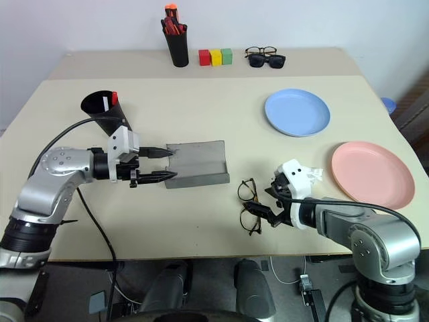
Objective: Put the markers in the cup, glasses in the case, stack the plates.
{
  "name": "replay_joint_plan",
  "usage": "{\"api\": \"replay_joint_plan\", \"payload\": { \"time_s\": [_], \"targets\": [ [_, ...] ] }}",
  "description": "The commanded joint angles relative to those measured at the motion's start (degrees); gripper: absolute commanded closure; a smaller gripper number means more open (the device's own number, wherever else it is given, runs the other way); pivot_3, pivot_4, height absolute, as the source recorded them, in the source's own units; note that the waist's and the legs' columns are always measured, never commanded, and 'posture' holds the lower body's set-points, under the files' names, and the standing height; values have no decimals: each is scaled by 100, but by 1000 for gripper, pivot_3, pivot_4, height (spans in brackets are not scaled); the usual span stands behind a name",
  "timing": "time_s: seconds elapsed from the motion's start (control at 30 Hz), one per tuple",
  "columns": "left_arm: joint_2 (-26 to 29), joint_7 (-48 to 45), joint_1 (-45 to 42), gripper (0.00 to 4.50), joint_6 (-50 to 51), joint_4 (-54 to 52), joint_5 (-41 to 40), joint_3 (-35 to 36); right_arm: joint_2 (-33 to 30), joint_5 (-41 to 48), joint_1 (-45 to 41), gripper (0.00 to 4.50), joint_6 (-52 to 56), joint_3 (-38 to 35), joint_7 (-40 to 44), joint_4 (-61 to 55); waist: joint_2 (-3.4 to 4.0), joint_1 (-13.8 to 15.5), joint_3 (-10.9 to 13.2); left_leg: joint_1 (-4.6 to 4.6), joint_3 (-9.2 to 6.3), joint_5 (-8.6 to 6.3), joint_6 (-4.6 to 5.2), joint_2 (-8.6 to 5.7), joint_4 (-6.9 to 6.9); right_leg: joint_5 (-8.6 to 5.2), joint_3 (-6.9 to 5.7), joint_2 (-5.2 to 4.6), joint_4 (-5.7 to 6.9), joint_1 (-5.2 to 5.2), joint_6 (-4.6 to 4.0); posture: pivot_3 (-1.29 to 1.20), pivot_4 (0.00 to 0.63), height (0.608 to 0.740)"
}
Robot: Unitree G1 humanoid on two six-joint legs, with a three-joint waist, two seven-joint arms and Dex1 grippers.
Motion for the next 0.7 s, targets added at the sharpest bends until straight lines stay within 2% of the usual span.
{"api": "replay_joint_plan", "payload": {
  "time_s": [0.03, 0.13, 0.3, 0.43, 0.57, 0.63, 0.7],
  "targets": [
    [72, 194, 101, 1612, 125, -357, -140, 204, 172, 95, -120, 524, 415, -169, -157, -29, -1, 3, 0, 0, 0, 0, 0, 0, 0, 0, 0, 0, 0, 0, 0, 0, 150, 740],
    [91, 317, 175, 1612, 168, -414, -152, 237, 185, 121, -134, 1829, 540, -156, -205, 17, -1, 6, -1, 0, 0, 0, 0, 0, 0, 0, 0, 0, -1, 0, 0, 0, 150, 740],
    [112, 446, 280, 1612, 173, -403, -203, 318, 52, 175, -163, 4439, 542, -150, -233, 36, -1, -14, -1, 0, 0, 0, 0, 0, 0, 0, 0, 1, 0, 0, 0, 0, 150, 740],
    [132, 601, 425, 1612, 233, -407, -261, 459, -173, 207, -310, 4439, 540, -134, -243, -14, -1, -10, -1, 1, 1, 0, 1, 0, 0, 0, 0, 1, 0, -1, 0, 0, 150, 740],
    [178, 933, 786, 1612, 229, -306, -219, 877, -1233, 217, -894, 4439, -137, 584, 231, -519, 7, -45, 4, 0, 9, 0, 1, 0, -1, 0, 4, -2, -2, -5, 0, 0, 150, 740],
    [248, 1081, 1133, 1612, 190, -276, -184, 1187, -1702, 38, -1717, 4439, -1149, 1266, 940, -661, 14, -86, 8, 2, 9, -1, 2, 9, -3, -1, 4, 6, -1, -10, -2, 0, 150, 740],
    [295, 1171, 1465, 1612, 165, -347, -201, 1416, -1758, -416, -2656, 4439, -2036, 2073, 1374, -224, 16, -133, 8, 7, 18, -1, 2, 22, -8, -4, 3, 12, -1, -15, -8, 0, 150, 740]
  ]
}}
